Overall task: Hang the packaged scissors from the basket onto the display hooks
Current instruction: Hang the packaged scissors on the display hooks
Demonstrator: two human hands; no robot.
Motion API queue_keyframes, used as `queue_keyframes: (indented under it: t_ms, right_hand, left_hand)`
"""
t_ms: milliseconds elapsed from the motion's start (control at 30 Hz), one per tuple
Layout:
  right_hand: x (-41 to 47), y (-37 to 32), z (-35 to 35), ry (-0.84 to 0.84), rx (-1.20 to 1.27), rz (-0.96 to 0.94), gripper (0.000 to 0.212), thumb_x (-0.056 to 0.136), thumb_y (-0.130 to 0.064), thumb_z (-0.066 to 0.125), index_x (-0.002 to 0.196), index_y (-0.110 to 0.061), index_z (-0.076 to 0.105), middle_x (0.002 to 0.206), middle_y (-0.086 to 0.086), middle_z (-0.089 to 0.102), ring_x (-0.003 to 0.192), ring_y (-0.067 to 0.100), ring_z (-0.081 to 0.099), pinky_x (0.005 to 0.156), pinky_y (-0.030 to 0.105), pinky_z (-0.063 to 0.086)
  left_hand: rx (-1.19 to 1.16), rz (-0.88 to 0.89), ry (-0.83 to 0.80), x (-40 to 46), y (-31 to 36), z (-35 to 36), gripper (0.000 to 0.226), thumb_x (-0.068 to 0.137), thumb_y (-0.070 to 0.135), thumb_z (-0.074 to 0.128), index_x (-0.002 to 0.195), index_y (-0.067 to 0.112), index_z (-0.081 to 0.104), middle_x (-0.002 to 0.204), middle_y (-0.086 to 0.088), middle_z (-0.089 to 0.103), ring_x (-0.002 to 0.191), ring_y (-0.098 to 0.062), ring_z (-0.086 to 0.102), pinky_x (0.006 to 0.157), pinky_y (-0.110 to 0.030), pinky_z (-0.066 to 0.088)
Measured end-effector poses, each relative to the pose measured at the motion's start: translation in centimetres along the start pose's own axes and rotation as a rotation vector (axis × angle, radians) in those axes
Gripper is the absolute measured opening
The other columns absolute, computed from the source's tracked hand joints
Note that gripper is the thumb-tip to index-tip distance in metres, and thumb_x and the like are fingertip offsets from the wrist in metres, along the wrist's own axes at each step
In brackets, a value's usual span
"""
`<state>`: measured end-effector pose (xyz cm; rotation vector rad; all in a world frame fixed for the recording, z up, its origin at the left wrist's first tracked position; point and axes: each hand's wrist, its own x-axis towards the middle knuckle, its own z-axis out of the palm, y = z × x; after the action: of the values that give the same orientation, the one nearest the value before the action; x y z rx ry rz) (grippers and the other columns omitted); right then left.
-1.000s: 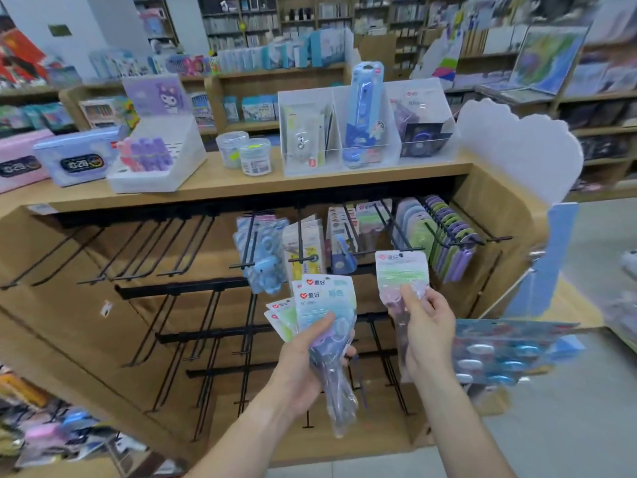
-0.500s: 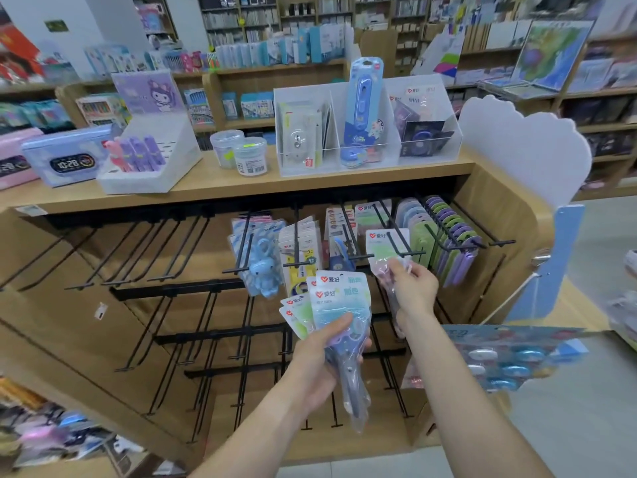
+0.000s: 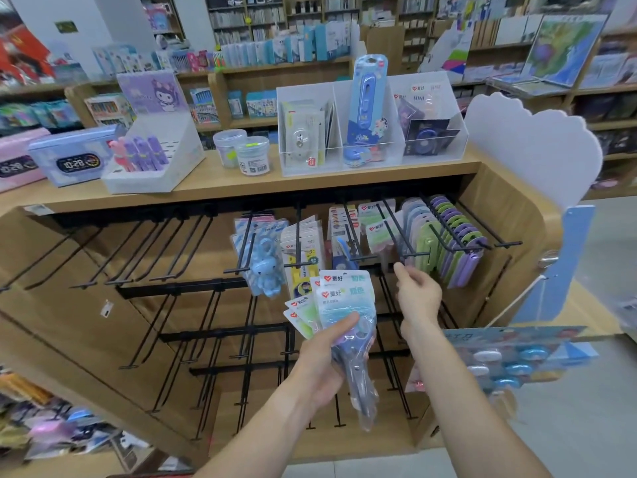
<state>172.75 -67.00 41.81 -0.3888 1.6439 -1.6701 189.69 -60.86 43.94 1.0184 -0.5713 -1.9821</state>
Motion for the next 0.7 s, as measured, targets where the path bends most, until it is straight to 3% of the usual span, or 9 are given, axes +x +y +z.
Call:
queue_keyframes:
  t_ms: [100,167,300,467,700]
  right_hand:
    - [-5.2,0.2,-2.1,-0.26,-0.018,0.002,0.035,0.088,-0.038,0.081,0.113,-0.016,0.074,0.102,0.0,0.079,0.096,0.016,0.075,0.086,0.034,0.059]
    - [-7.1,0.6,-2.8,-0.356,-0.035,0.011,0.032,0.084,-0.027,0.086,0.109,-0.012,0.074,0.098,0.002,0.08,0.093,0.019,0.078,0.079,0.034,0.061]
    - [-7.7,1.1,-3.7,-0.331,-0.009,-0.07,0.017,0.087,-0.012,0.083,0.102,-0.008,0.076,0.094,0.006,0.08,0.091,0.023,0.077,0.071,0.03,0.061]
    - [-7.7,1.4,-4.7,-0.342,-0.011,-0.082,0.014,0.094,-0.015,0.075,0.107,-0.011,0.078,0.097,0.003,0.081,0.09,0.021,0.078,0.072,0.033,0.062]
    - [-6.7,1.0,-5.0,-0.16,0.096,-0.147,0.01,0.098,-0.016,0.072,0.106,-0.014,0.078,0.096,0.0,0.081,0.09,0.015,0.078,0.071,0.028,0.062]
  left_hand:
    - [0.009,0.013,-0.034,0.2,-0.6,0.1,0.05,0.081,0.005,0.08,0.13,0.006,0.07,0.125,-0.017,0.075,0.109,-0.033,0.074,0.095,-0.045,0.06]
    - [0.004,0.024,-0.038,0.3,-1.0,0.3,0.052,0.078,0.004,0.082,0.129,0.005,0.071,0.126,-0.02,0.074,0.11,-0.035,0.073,0.097,-0.047,0.058]
    - [-0.001,0.038,-0.008,0.1,-1.7,0.8,0.046,0.079,0.014,0.08,0.124,0.009,0.073,0.121,-0.017,0.077,0.101,-0.03,0.077,0.089,-0.044,0.062]
    - [-0.046,0.005,0.005,0.2,-1.9,0.8,0.045,0.093,0.033,0.072,0.132,0.013,0.07,0.128,-0.015,0.074,0.12,-0.036,0.071,0.109,-0.057,0.051]
    - [0.008,0.067,0.003,-0.4,-2.1,1.0,0.036,0.097,0.026,0.07,0.13,0.012,0.07,0.125,-0.015,0.076,0.118,-0.036,0.071,0.112,-0.059,0.048]
